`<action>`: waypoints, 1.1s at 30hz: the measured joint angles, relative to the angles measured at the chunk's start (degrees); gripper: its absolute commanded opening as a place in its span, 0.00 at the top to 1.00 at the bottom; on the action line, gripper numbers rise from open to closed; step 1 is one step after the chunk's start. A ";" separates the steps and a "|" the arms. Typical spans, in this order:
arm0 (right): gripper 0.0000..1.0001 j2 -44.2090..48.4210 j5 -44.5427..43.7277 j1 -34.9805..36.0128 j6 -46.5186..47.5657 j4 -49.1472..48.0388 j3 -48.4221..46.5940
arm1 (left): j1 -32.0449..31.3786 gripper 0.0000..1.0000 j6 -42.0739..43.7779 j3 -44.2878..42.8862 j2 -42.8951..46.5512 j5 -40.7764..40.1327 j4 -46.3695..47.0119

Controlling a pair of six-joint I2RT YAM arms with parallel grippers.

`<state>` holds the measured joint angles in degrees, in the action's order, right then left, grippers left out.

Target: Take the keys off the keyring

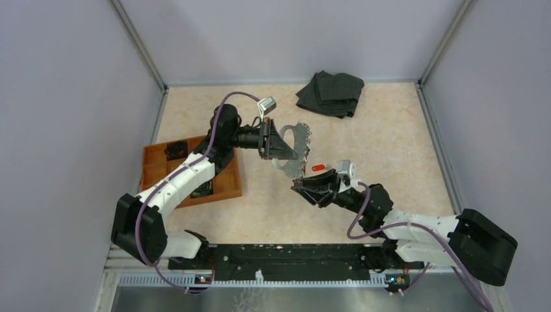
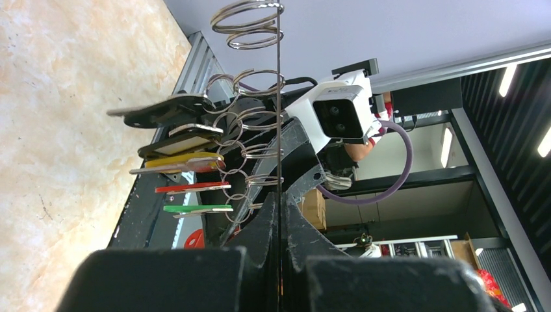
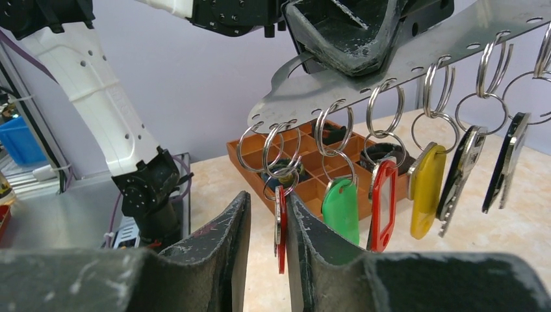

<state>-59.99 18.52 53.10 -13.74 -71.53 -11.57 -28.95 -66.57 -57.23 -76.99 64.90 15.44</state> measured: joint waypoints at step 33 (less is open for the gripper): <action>1.00 7.87 -3.02 0.00 -0.22 12.68 -0.61 | 0.00 1.00 0.74 0.70 0.00 0.20 0.81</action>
<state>-52.12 15.51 53.10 -13.96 -58.85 -12.19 -28.95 -65.82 -56.53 -76.99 65.10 16.25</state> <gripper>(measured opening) 0.036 0.006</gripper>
